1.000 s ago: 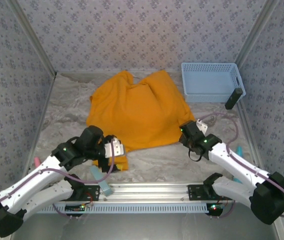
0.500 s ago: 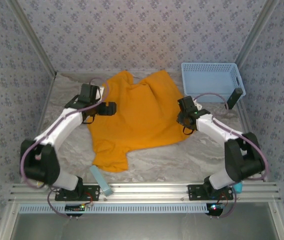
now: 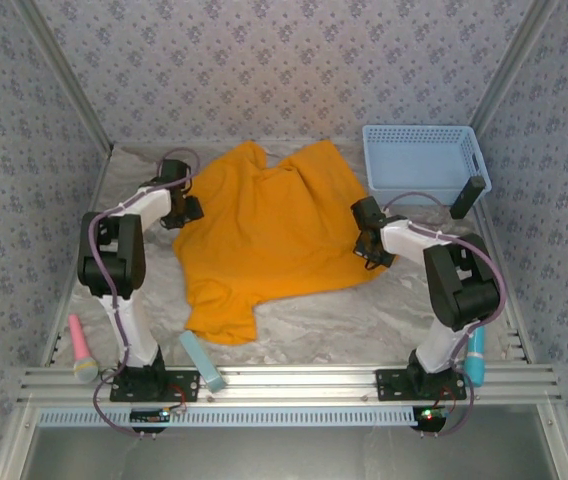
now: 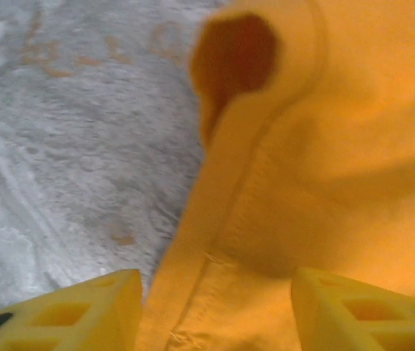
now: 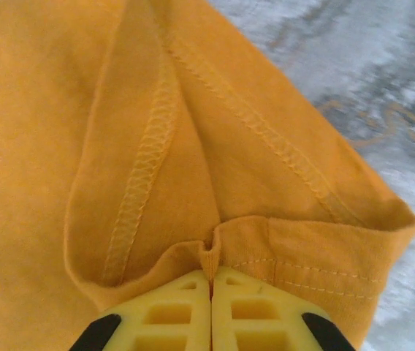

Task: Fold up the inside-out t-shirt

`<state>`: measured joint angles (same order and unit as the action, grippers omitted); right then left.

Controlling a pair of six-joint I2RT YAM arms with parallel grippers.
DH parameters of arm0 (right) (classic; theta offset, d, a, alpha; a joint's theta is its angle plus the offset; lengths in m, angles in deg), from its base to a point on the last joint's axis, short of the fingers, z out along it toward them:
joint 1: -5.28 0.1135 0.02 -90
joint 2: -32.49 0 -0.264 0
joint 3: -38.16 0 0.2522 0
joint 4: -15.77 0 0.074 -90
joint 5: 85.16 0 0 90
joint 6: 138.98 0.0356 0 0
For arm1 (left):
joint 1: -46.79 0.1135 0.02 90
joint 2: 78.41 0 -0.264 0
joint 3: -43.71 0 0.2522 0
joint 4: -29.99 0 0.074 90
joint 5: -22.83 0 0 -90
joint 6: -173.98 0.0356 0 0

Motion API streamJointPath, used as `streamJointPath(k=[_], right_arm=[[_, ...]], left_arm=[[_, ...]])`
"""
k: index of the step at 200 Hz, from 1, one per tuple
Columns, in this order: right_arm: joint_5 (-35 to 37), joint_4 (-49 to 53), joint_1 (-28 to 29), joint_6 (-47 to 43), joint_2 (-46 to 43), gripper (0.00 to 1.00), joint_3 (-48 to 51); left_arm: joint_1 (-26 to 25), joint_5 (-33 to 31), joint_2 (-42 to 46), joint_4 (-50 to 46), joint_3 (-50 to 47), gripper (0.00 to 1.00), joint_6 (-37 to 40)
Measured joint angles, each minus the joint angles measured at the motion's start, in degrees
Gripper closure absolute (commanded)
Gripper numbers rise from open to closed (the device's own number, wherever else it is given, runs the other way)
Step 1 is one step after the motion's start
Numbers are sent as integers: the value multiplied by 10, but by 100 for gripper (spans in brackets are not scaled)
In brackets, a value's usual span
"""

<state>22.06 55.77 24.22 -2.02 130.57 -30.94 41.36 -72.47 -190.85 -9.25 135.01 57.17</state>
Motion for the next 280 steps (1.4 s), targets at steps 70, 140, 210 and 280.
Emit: streamJointPath(k=[70,140,210,280], right_arm=[[-3,87,-19,36,-137,98,55],[-52,127,-71,29,-222,65,118],[-153,92,-161,-9,-246,62,145],[-179,43,-168,-29,-196,100,147]], left_arm=[[76,1,-53,-24,83,57,24],[50,84,22,-52,56,53,35],[-71,123,10,-16,61,64,31],[-35,69,-62,-6,61,73,17]])
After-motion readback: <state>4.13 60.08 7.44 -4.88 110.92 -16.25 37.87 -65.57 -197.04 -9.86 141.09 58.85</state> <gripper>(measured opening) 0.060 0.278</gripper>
